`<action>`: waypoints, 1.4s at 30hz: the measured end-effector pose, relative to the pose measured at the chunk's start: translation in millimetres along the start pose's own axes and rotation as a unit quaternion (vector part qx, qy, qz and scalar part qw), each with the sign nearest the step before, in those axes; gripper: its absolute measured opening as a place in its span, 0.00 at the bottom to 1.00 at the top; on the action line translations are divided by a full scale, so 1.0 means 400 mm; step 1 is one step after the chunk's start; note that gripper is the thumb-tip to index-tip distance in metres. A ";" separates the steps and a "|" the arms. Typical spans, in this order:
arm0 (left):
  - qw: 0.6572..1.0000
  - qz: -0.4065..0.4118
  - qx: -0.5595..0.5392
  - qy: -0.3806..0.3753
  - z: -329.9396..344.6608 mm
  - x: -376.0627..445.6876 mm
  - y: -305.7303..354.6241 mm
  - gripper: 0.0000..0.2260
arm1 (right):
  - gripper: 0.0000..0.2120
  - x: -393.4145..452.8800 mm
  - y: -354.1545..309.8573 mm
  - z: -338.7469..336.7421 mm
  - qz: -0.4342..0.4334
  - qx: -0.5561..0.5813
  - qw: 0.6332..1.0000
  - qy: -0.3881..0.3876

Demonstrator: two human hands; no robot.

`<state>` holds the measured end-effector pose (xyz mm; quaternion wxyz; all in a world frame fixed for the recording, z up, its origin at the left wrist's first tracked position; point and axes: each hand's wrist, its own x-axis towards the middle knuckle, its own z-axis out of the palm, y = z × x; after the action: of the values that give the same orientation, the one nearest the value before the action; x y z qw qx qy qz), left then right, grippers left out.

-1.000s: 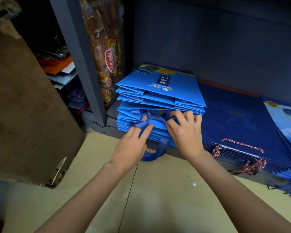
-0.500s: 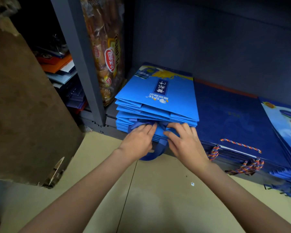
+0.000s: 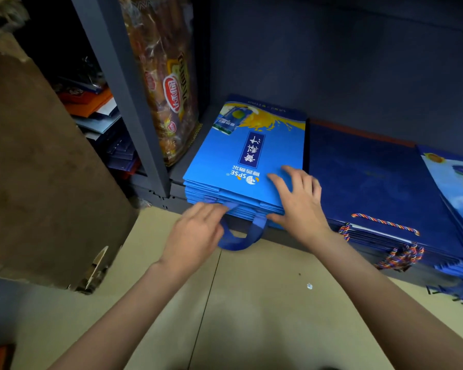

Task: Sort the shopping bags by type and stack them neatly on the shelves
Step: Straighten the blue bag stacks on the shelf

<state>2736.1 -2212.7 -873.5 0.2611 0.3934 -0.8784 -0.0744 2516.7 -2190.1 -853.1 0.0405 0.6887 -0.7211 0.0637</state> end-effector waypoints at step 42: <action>0.965 -0.112 0.121 -0.203 0.078 0.075 0.070 0.32 | 0.27 0.150 -0.096 -0.133 -0.096 0.079 0.984 -0.123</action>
<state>2685.1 -2218.0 -878.7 0.0178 0.4942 -0.8659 -0.0749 2550.7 -2243.2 -790.3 -0.0973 0.7587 -0.6434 0.0308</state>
